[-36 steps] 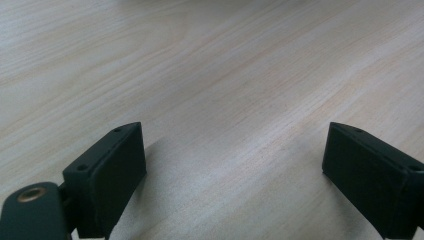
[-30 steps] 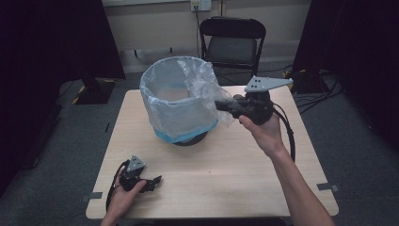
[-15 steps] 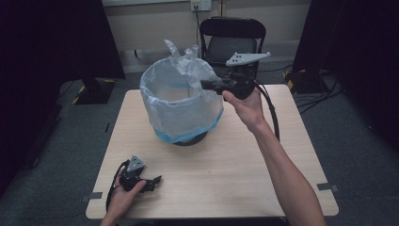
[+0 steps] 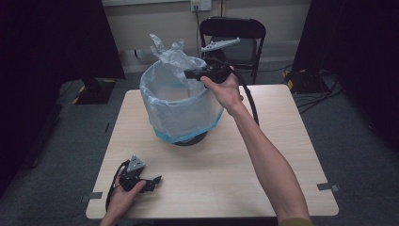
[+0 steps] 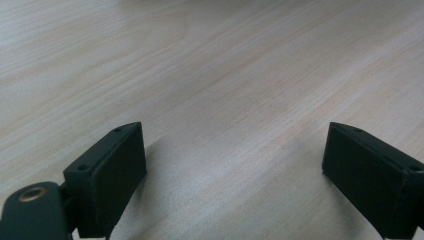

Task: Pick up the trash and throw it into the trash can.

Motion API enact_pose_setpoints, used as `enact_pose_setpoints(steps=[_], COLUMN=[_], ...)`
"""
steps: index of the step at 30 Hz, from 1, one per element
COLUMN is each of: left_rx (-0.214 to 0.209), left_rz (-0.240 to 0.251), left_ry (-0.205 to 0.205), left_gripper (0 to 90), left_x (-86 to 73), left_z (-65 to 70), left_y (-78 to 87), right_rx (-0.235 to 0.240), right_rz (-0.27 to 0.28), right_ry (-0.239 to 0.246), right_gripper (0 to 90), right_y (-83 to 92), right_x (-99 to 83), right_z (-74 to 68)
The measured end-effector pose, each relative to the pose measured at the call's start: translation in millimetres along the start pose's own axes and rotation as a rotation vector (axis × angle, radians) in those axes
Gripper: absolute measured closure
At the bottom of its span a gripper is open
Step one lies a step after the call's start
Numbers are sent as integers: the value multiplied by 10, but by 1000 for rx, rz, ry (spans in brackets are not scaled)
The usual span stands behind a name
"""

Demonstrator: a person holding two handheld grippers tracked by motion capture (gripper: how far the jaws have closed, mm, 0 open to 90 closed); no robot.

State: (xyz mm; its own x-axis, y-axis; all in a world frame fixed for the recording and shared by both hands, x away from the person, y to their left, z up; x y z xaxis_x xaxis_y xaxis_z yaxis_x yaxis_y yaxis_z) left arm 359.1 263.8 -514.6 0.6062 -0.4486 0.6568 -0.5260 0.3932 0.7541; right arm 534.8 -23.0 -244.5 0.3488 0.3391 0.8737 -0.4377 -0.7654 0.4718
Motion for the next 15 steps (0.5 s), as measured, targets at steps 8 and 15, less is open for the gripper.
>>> enact_pose_setpoints(steps=[8, 15], left_rx=[-1, 1], left_rz=[2, 1], left_ry=[5, -2], left_gripper=[100, 100], left_x=[0, 1], left_z=[4, -1], left_y=[-2, -1], right_rx=[-62, -86], right_rz=[-41, -52], right_ry=[-26, -48], right_gripper=[546, 309], right_y=[-153, -173], right_x=[-23, -59], right_z=[121, 146])
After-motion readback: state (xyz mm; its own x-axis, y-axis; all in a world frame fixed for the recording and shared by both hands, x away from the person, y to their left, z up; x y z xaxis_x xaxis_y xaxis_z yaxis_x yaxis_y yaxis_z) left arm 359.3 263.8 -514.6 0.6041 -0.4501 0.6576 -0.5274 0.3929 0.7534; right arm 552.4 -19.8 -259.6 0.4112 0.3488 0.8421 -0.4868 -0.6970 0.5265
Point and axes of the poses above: each handheld gripper's, and its own axes: y roughly backward along the jaws, x roughly out of its top, z roughly to its right, the point moved 2 cm from there along -y, roughly forward along the jaws, and after that the axes turned 6 degrees about -z, right-handed, at the moved point
